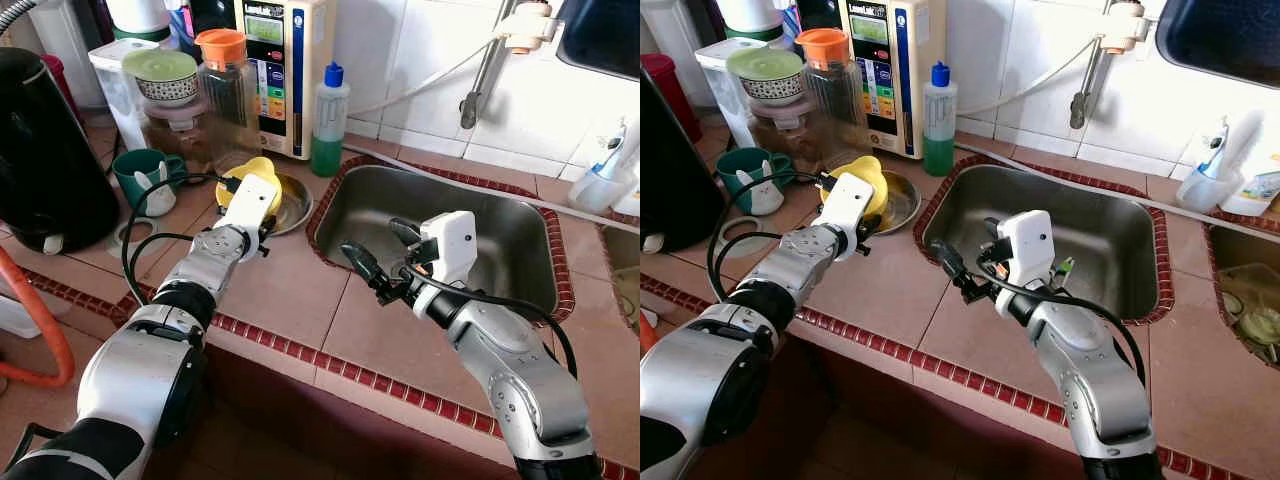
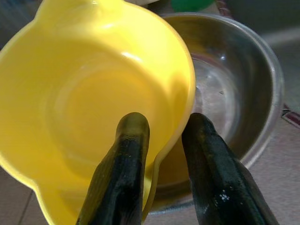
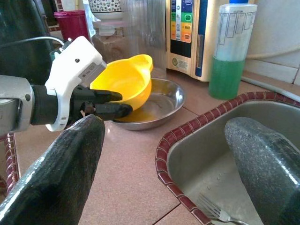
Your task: Kitchen organization
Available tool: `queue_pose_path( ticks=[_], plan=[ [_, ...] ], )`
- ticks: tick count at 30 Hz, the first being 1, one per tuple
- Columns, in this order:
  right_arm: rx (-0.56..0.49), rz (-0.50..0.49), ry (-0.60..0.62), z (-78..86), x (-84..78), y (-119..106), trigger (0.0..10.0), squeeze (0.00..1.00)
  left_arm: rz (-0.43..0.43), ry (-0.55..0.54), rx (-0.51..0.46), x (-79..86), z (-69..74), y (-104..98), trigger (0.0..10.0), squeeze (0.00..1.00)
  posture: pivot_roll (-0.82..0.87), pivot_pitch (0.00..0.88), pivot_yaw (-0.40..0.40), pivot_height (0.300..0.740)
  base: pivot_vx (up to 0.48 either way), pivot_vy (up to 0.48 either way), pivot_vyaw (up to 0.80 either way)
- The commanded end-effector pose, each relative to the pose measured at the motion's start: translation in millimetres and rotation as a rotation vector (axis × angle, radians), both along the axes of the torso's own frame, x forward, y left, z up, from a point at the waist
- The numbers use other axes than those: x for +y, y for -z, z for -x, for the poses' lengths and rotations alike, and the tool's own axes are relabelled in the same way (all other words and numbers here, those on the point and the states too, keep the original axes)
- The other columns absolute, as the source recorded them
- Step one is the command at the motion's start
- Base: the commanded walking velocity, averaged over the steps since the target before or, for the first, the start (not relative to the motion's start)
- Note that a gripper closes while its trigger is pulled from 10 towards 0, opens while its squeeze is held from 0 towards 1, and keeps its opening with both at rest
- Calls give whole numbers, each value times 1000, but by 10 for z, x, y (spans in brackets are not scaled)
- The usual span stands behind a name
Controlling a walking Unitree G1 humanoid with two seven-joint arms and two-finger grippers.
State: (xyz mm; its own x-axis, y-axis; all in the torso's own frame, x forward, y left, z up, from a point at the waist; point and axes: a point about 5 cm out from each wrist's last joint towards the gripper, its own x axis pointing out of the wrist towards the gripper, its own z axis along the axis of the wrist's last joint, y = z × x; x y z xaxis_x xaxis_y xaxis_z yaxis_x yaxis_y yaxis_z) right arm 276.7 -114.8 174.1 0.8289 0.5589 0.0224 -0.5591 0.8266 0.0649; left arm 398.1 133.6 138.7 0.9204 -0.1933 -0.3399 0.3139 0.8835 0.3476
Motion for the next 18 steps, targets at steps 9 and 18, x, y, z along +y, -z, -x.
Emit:
queue_pose_path(
  ticks=[9, 18],
  plan=[
    [-21, 4, 15, -38, -23, -62, 10000, 718, -3, -61, -80, 91, -53, -138, 0, 0, 3, 0, -1, 740, 0, 0, 0],
    [-23, 3, 24, -57, -28, -59, 10000, 714, 25, -40, -274, -93, -94, -374, 0, 0, 7, 0, -6, 740, 0, 0, 0]
  ],
)
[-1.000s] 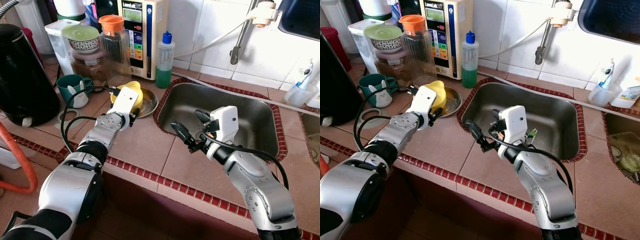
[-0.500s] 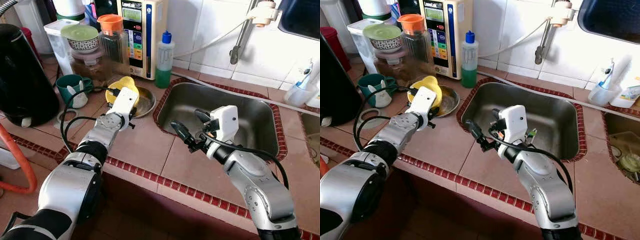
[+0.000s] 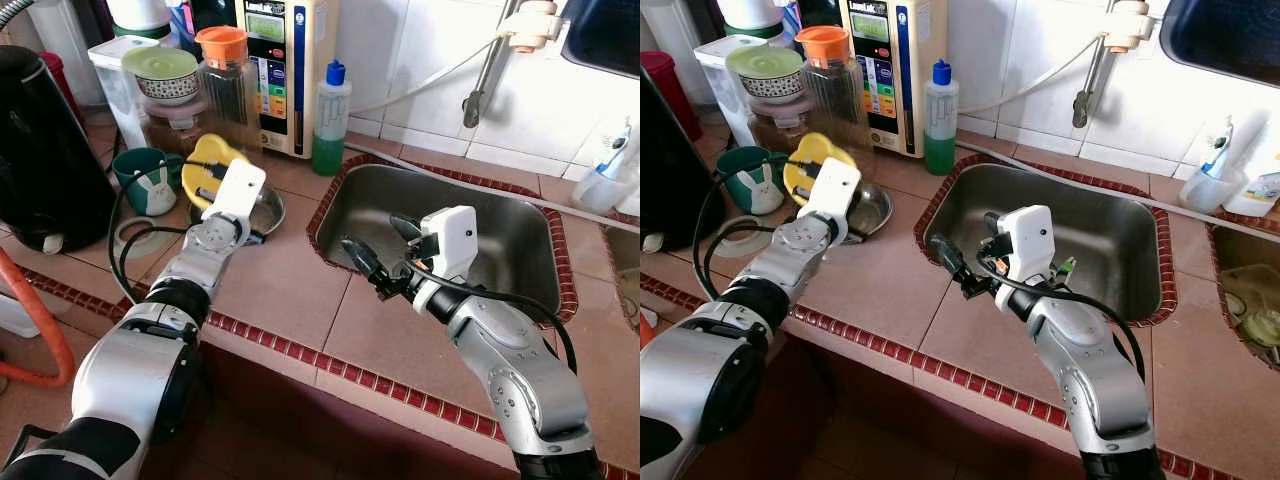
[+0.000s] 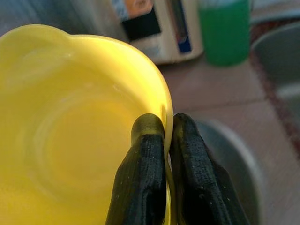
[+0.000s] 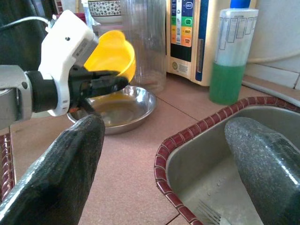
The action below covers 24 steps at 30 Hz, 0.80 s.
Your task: Kitchen organization
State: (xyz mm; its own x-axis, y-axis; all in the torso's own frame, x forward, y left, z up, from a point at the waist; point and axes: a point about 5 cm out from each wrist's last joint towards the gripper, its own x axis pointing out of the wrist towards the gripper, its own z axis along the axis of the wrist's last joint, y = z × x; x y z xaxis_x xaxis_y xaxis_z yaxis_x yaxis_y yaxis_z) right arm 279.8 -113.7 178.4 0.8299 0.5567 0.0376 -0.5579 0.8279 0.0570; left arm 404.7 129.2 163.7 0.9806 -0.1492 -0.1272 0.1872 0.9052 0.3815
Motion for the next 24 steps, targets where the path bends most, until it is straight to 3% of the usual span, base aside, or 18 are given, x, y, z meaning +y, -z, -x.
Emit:
queue_pose_path(
  ticks=[1, 6, 8, 9, 10, 11, 12, 15, 16, 17, 19, 24],
  plan=[
    [-6, 5, 22, -30, -40, -17, 10000, 714, -2, 15, -65, -68, -26, -129, 0, 0, 7, 0, -6, 740, 0, 0, 0],
    [-8, 7, 28, -47, -52, -22, 10000, 702, -20, 27, -139, -134, -16, -185, 0, 0, 11, 0, -8, 740, 0, 0, 0],
    [-21, 1, 64, -82, -96, -48, 10000, 694, -49, 82, -266, -248, 22, -275, 0, 0, 12, 0, -8, 740, 0, 0, 0],
    [-27, -8, 84, -100, -119, -65, 10000, 631, -51, 110, -306, -298, 43, -300, 0, 0, 14, 0, -8, 740, 0, 0, 0],
    [-31, -14, 97, -111, -135, -75, 10000, 631, -51, 127, -328, -329, 57, -314, 0, 0, 14, 0, -8, 740, 0, 0, 0],
    [-35, -43, 125, -137, -172, -106, 10000, 392, -25, 173, -362, -397, 94, -329, 0, 0, 15, 0, -8, 740, 0, 0, 0],
    [-36, -76, 149, -160, -208, -135, 10000, 255, -10, 219, -392, -464, 134, -340, 0, 0, 15, 0, -8, 740, 0, 0, 0],
    [-46, -184, 225, -228, -339, -237, 10000, 0, 12, 336, -458, -675, 273, -312, 39, 0, 19, 0, -9, 740, 0, 0, 0],
    [-46, -184, 225, -228, -339, -237, 10000, 0, 12, 336, -458, -675, 273, -312, 39, 0, 19, 0, -9, 740, 0, 0, 0],
    [-56, -233, 257, -251, -400, -290, 10000, 0, 28, 377, -466, -762, 336, -269, 1412, 0, 18, 0, -8, 740, 0, 0, 0],
    [-67, -271, 282, -264, -446, -335, 10000, 0, 32, 407, -474, -820, 382, -235, 1686, 0, 16, 0, -9, 740, 0, 0, 0],
    [-106, -327, 339, -295, -565, -459, 10000, 0, 4, 509, -550, -948, 527, -215, 1098, 0, 14, 0, -9, 740, 0, 0, 0]
  ],
)
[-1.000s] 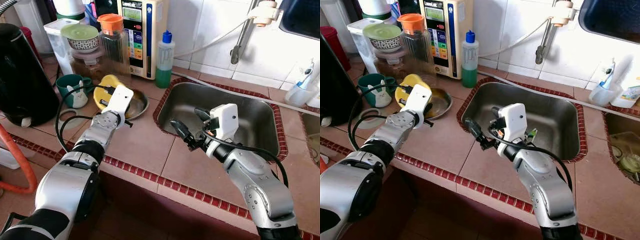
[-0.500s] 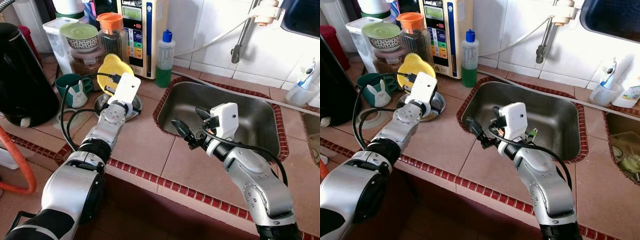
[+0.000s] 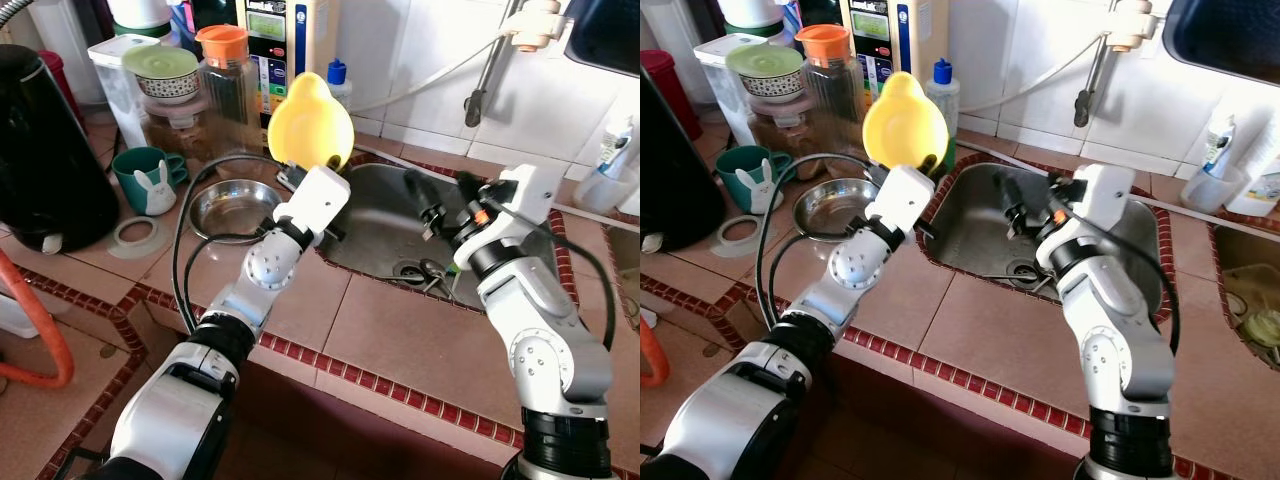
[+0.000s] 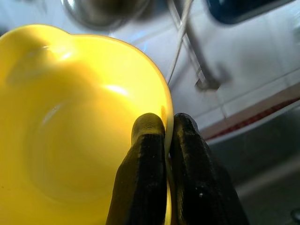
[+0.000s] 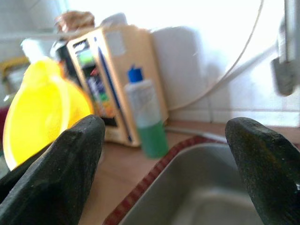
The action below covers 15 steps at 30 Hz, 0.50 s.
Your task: Kitchen organization
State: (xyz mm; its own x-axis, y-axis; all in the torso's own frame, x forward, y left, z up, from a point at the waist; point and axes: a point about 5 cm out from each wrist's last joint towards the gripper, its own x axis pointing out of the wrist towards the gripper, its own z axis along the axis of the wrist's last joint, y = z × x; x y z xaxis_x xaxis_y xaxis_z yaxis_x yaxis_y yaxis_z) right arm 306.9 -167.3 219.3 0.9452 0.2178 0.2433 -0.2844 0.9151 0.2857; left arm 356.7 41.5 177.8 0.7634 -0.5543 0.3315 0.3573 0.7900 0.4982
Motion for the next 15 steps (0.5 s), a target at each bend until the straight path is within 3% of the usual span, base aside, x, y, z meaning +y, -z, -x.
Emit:
queue_pose_path(
  ticks=[1, 2, 3, 4, 6, 8, 10, 11, 12, 15],
  plan=[
    [-14, -29, 16, -27, -40, -62, 10000, 0, -29, 64, -70, -87, 67, -70, 1176, 0, 14, 0, -8, 740, 0, 0, 0],
    [-14, -36, 18, -31, -47, -71, 10000, 0, -32, 72, -76, -95, 82, -67, 1176, 0, 14, 0, -8, 740, 0, 0, 0],
    [-8, -37, 17, -37, -53, -77, 10000, 0, -41, 94, -85, -135, 120, -53, 2275, 0, 14, 0, -7, 740, 0, 0, 0],
    [-5, -37, 16, -39, -54, -79, 10000, 0, -47, 105, -90, -152, 135, -47, 2275, 0, 14, 0, -7, 740, 0, 0, 0],
    [-2, -26, 23, -48, -59, -88, 10000, 0, -62, 146, -115, -216, 196, -39, 3294, 0, 15, 0, -5, 740, 0, 0, 0],
    [7, -7, 34, -63, -52, -105, 10000, 0, -67, 202, -118, -303, 276, -8, 4902, 0, 17, 0, -3, 740, 0, 0, 0],
    [9, -2, 26, -68, -35, -114, 10000, 0, -67, 217, -117, -325, 300, 3, 4980, 0, 17, 0, -1, 740, 0, 0, 0],
    [13, 17, 24, -75, -21, -124, 10000, 0, -73, 230, -122, -349, 332, 20, 6392, 0, 17, 0, 0, 740, 0, 0, 0],
    [13, 17, 24, -75, -21, -124, 10000, 0, -73, 230, -122, -349, 332, 20, 6392, 0, 17, 0, 0, 740, 0, 0, 0],
    [9, 29, -12, -79, 25, -140, 10000, 0, -76, 262, -114, -420, 406, 60, 8784, 0, 19, 0, 0, 740, 0, 0, 0]
  ],
)
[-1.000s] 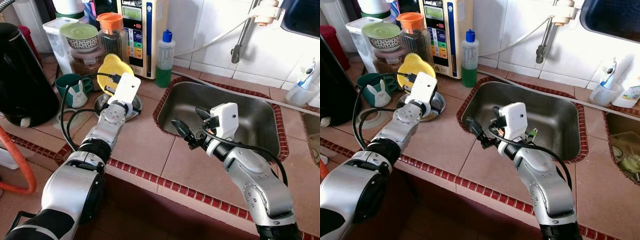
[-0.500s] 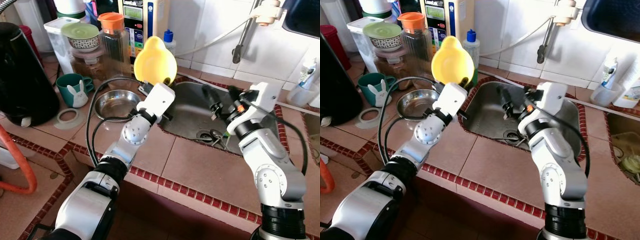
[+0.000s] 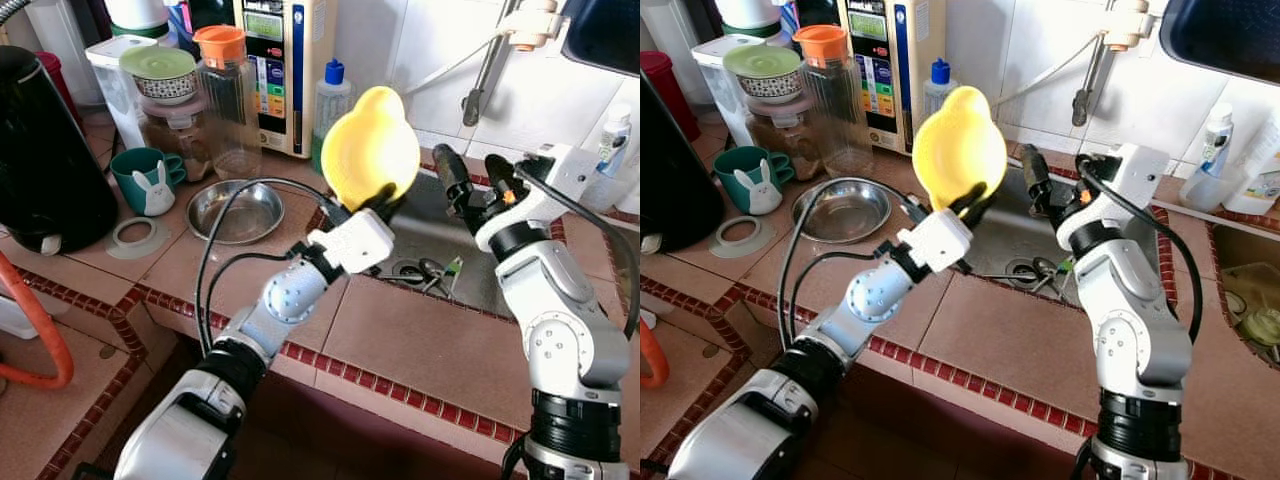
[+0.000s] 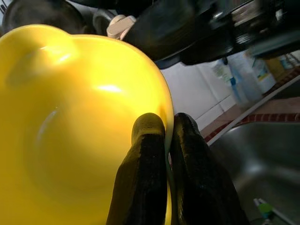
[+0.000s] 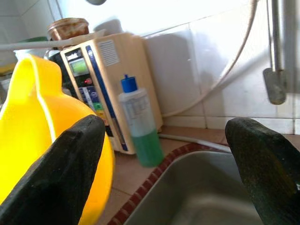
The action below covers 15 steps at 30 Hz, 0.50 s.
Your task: Kitchen organization
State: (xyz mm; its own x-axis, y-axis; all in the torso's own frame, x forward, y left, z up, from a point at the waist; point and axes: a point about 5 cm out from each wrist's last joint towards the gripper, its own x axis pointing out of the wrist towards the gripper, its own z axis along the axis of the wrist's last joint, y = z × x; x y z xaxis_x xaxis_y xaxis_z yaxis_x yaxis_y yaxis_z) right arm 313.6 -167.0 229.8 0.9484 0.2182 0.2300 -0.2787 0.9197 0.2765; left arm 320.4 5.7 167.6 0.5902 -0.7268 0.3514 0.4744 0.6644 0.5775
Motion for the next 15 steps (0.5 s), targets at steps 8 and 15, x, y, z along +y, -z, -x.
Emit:
queue_pose_path(
  ticks=[8, 15],
  plan=[
    [-5, 21, -37, -10, 43, -32, 10000, 0, -17, 62, -17, -120, 97, -20, 9922, 0, 20, 0, 1, 740, 0, 0, 0],
    [-154, -74, -37, 76, 16, -234, 10000, 0, -18, 48, 4, -100, 85, -5, 10000, 0, 20, 0, 3, 740, 0, 0, 0]
  ],
)
